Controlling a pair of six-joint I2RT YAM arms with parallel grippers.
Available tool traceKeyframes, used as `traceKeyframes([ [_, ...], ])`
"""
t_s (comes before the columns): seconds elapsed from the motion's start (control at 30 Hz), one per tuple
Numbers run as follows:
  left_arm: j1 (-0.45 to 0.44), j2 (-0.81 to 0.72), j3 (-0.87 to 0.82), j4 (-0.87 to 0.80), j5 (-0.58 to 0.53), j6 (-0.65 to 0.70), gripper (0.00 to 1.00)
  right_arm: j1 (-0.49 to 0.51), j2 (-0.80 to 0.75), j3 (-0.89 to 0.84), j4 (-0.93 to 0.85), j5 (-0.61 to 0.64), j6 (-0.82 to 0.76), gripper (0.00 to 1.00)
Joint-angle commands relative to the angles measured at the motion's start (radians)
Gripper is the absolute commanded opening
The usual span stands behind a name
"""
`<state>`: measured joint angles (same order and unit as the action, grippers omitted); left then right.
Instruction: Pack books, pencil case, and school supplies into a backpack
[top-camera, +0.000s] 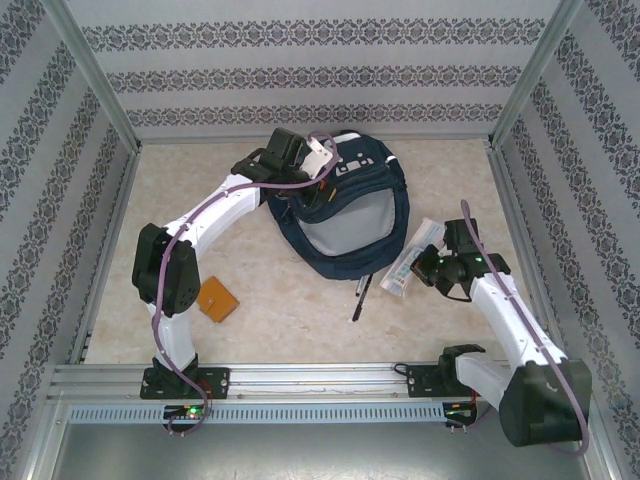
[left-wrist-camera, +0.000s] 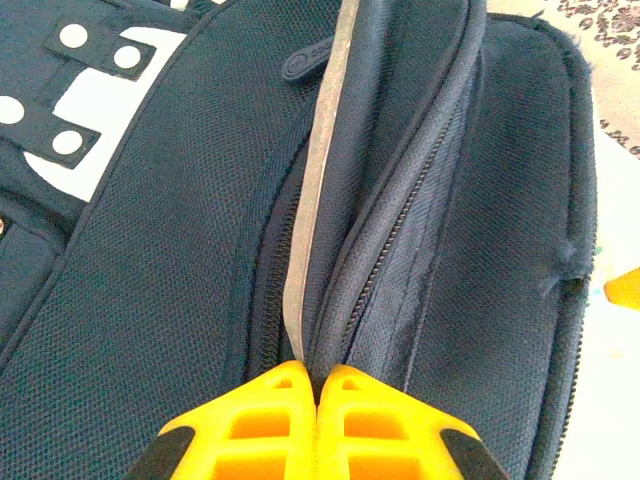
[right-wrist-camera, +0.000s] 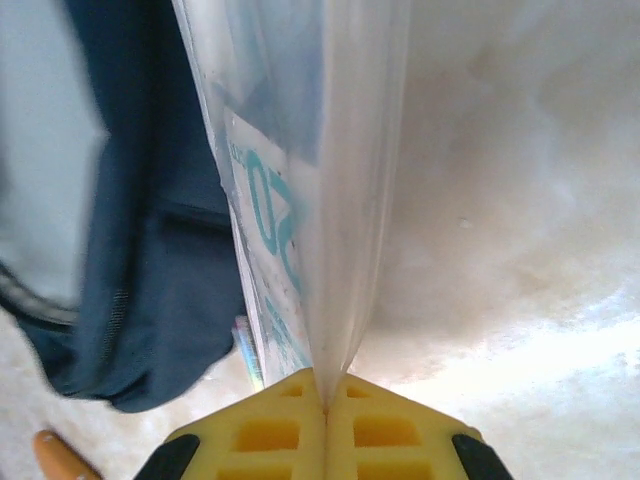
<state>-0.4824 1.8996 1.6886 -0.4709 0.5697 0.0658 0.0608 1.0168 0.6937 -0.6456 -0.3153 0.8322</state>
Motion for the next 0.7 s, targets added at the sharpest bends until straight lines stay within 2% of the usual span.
traceKeyframes([
  [0.0,0.005,-0.024,0.015,0.071,0.057,-0.04,0.0,0.002,-0.012,0.074,0.013,-0.085,0.021,0.0],
  [0.1,0.005,-0.029,0.006,0.093,0.08,-0.041,0.0,0.041,0.055,0.115,0.16,-0.285,0.057,0.0],
  [0.2,0.005,-0.035,-0.006,0.127,0.119,-0.073,0.0,0.099,0.166,0.158,0.325,-0.385,0.122,0.0],
  [0.3,0.003,-0.037,-0.012,0.151,0.139,-0.115,0.0,0.12,0.276,0.174,0.503,-0.362,0.226,0.0],
  [0.5,-0.01,-0.062,-0.032,0.177,0.127,-0.155,0.0,0.127,0.508,0.19,0.845,-0.229,0.466,0.0],
  [0.67,-0.025,-0.055,0.007,0.172,0.143,-0.181,0.0,0.164,0.681,0.273,1.027,-0.139,0.51,0.0],
])
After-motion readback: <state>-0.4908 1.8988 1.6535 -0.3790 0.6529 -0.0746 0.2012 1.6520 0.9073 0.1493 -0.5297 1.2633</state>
